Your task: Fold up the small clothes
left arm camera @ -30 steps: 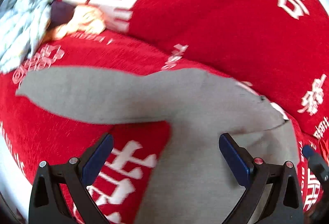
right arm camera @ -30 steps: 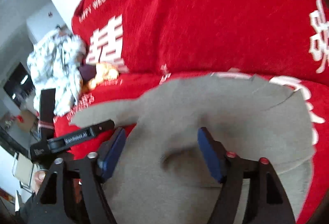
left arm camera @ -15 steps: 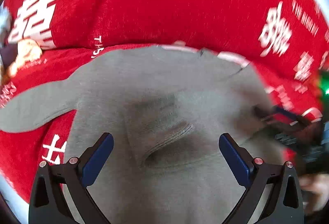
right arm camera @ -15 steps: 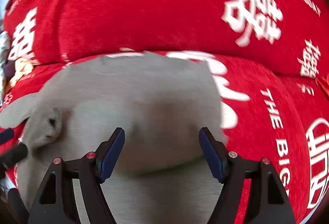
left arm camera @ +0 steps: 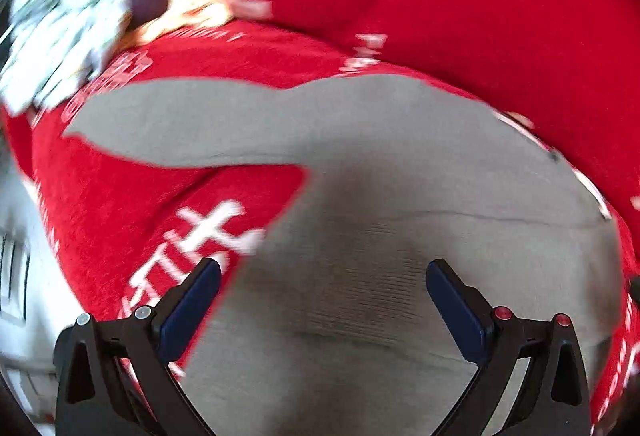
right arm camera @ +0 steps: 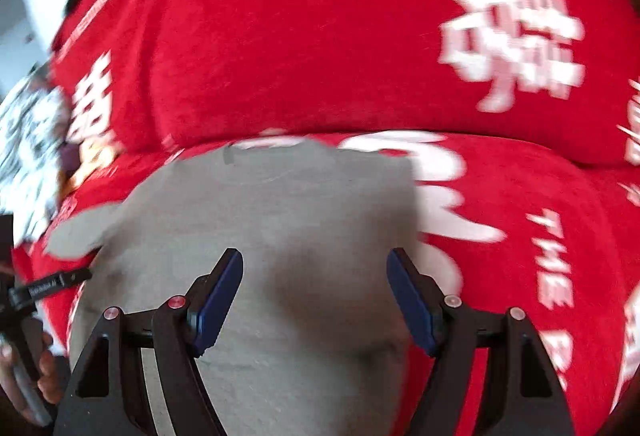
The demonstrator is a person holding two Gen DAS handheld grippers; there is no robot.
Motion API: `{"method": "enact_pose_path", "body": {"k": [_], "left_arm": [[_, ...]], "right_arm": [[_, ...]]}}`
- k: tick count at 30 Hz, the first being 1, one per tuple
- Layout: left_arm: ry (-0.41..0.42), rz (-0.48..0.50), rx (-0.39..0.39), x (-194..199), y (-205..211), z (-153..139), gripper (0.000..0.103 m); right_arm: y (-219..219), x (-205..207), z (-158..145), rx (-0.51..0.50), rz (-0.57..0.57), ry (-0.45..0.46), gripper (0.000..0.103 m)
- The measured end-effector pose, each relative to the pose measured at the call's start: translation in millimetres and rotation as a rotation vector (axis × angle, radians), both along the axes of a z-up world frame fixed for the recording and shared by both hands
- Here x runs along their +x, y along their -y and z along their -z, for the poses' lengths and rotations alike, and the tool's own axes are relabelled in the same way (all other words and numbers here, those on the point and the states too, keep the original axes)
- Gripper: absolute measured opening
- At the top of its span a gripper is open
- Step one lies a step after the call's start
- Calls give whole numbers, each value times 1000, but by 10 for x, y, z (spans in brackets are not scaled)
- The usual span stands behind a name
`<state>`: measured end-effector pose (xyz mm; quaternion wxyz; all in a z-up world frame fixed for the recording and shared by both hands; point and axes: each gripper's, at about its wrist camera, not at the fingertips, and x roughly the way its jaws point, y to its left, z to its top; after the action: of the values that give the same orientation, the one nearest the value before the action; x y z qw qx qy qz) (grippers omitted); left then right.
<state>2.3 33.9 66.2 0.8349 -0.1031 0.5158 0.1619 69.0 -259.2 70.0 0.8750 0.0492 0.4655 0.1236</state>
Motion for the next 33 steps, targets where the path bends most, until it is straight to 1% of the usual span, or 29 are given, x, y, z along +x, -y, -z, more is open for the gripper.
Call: {"method": "enact_pose_path", "body": {"k": [2,4,5,7,8,9,10,11,13,15,17,19,20,23,26,27,28,29,30,33], "left_arm": [[14,104,8,79,311,-38,103],[22,180,26,149,534,-36,103],[14,208,45,219,635,18,103],[-36,221,77,327,718,173,103],[-84,218,72,399,723,304,103],[-103,214,45,428,696,388,103],[-62,202,23,417,658,369,103],[-42,195,28,410,641,344,103],[-50,218,29,425,653,344,103],[-59,230,20,417,652,329,103],[-57,229,9,404,621,331,103],[-51,238,13,403,604,354,103],[-48,244,16,386,594,353,103],[-48,253,4,365,521,355,103],[-39,271,8,316,471,368,103],[-35,278,8,299,447,369,103],[-33,283,7,275,411,365,103],[-30,282,1,238,362,349,103],[-26,275,-4,203,323,330,103],[-14,264,-29,95,241,318,103]], "right_arm": [[-14,154,136,-51,-7,-32,77],[87,333,311,-27,11,-86,77],[152,404,379,-11,25,-105,77],[302,532,498,32,40,-113,77],[344,573,503,58,36,-106,77],[381,632,517,76,33,-109,77],[418,689,529,85,32,-116,77],[452,739,540,90,30,-121,77],[534,810,539,106,34,-136,77],[595,788,487,108,71,-142,76],[609,667,364,93,106,-107,76],[548,441,224,124,65,-80,76],[476,286,164,120,30,-68,76],[211,-113,99,45,-50,-40,76],[36,-403,250,-27,-60,-92,76],[-15,-516,325,-77,-56,-102,76],[-57,-604,342,-120,-53,-86,76],[-86,-702,308,-165,-60,-32,76],[-160,-808,256,-194,-50,-20,77],[-426,-1032,125,-168,-58,21,77]]}}
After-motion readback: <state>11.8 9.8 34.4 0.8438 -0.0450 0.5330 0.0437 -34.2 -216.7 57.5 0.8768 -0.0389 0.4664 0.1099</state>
